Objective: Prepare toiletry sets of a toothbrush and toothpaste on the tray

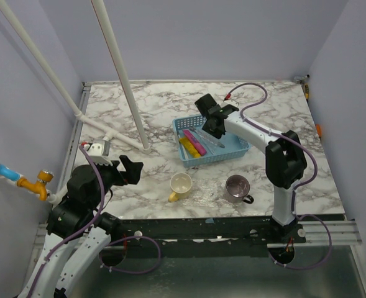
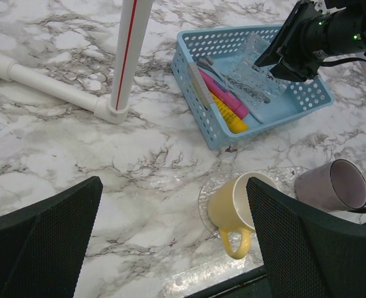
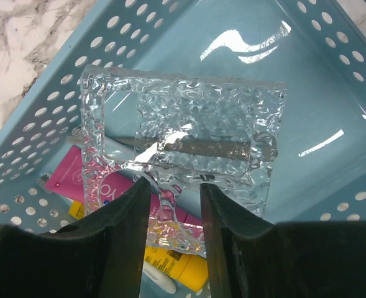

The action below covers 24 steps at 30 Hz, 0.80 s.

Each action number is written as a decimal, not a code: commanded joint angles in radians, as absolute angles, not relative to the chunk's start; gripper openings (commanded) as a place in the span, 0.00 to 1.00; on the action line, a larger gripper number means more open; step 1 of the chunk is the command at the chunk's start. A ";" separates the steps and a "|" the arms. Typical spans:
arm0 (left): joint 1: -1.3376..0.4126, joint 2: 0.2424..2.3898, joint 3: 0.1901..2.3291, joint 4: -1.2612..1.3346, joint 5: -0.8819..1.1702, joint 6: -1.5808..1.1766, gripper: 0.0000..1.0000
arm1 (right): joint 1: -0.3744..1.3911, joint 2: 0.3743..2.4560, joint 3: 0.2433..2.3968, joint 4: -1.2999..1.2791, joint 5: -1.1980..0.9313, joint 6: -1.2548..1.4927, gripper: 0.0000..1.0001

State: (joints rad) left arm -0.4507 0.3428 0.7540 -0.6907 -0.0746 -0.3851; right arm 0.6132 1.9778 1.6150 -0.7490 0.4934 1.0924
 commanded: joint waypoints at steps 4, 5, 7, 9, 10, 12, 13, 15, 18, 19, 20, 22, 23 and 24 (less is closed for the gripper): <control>-0.445 0.324 0.750 -0.698 -0.060 -0.385 0.99 | 0.616 1.923 1.599 -0.752 0.512 1.124 0.40; -0.444 0.324 0.750 -0.698 -0.061 -0.385 0.99 | 0.616 1.928 1.602 -0.756 0.513 1.124 0.40; -0.445 0.325 0.750 -0.699 -0.061 -0.385 0.99 | 0.617 1.939 1.608 -0.759 0.508 1.125 0.38; -0.445 0.324 0.750 -0.699 -0.061 -0.385 0.99 | 0.617 1.948 1.612 -0.761 0.505 1.124 0.35; -0.444 0.324 0.750 -0.698 -0.061 -0.385 0.99 | 0.617 1.952 1.614 -0.761 0.505 1.124 0.35; -0.445 0.324 0.751 -0.699 -0.061 -0.385 0.99 | 0.617 1.957 1.615 -0.762 0.508 1.121 0.34; -0.445 0.326 0.751 -0.699 -0.061 -0.385 0.99 | 0.616 1.957 1.616 -0.762 0.508 1.120 0.34; -0.445 0.326 0.750 -0.699 -0.062 -0.385 0.99 | 0.617 1.960 1.620 -0.762 0.510 1.113 0.33; -0.445 0.326 0.750 -0.699 -0.063 -0.385 0.99 | 0.616 1.965 1.624 -0.762 0.507 1.099 0.29; -0.445 0.326 0.750 -0.698 -0.063 -0.385 0.99 | 0.617 1.967 1.628 -0.765 0.508 1.095 0.27; -0.445 0.326 0.750 -0.699 -0.063 -0.385 0.99 | 0.617 1.970 1.632 -0.769 0.508 1.087 0.25; -0.445 0.326 0.750 -0.699 -0.064 -0.385 0.99 | 0.617 1.973 1.641 -0.768 0.505 1.066 0.23; -0.445 0.328 0.750 -0.699 -0.064 -0.385 0.99 | 0.617 1.974 1.649 -0.770 0.508 1.053 0.21; -0.445 0.327 0.750 -0.699 -0.064 -0.385 0.99 | 0.617 1.973 1.657 -0.777 0.510 1.040 0.17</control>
